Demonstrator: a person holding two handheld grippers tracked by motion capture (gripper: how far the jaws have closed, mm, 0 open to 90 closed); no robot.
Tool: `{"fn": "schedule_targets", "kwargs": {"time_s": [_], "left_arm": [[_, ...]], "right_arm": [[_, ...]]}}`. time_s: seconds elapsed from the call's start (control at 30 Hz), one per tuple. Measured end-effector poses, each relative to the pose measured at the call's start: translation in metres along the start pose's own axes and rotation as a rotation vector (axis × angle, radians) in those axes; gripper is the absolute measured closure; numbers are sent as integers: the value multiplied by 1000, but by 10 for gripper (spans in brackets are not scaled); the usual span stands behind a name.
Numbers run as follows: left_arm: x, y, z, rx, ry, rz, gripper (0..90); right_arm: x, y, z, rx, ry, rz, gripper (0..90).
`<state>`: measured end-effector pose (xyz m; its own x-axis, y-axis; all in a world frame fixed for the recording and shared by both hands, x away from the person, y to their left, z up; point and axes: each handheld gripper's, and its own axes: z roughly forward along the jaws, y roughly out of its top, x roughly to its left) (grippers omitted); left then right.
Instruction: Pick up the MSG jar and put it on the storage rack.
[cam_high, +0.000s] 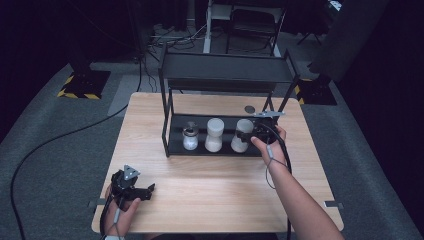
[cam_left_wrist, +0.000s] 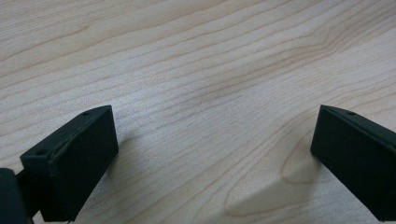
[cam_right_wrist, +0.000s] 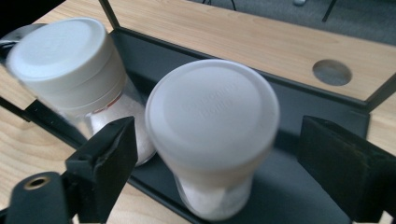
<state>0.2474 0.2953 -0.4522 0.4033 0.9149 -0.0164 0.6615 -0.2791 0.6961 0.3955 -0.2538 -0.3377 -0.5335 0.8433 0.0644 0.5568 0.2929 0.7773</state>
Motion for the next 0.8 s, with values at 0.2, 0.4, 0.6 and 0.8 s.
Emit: {"fn": "schedule_targets", "kwargs": {"time_s": [0.2, 0.4, 0.6, 0.8], "left_arm": [[0, 0, 0, 0, -1, 0, 3], [0, 0, 0, 0, -1, 1, 3], [0, 0, 0, 0, -1, 1, 3], [0, 0, 0, 0, -1, 1, 3]], "right_arm": [[-4, -5, -23, -30, 15, -18, 118], [-3, -10, -44, -47, 33, -37, 113], [-2, -16, -62, -61, 54, -61, 103], [-1, -27, -76, -63, 63, -82, 88]]}}
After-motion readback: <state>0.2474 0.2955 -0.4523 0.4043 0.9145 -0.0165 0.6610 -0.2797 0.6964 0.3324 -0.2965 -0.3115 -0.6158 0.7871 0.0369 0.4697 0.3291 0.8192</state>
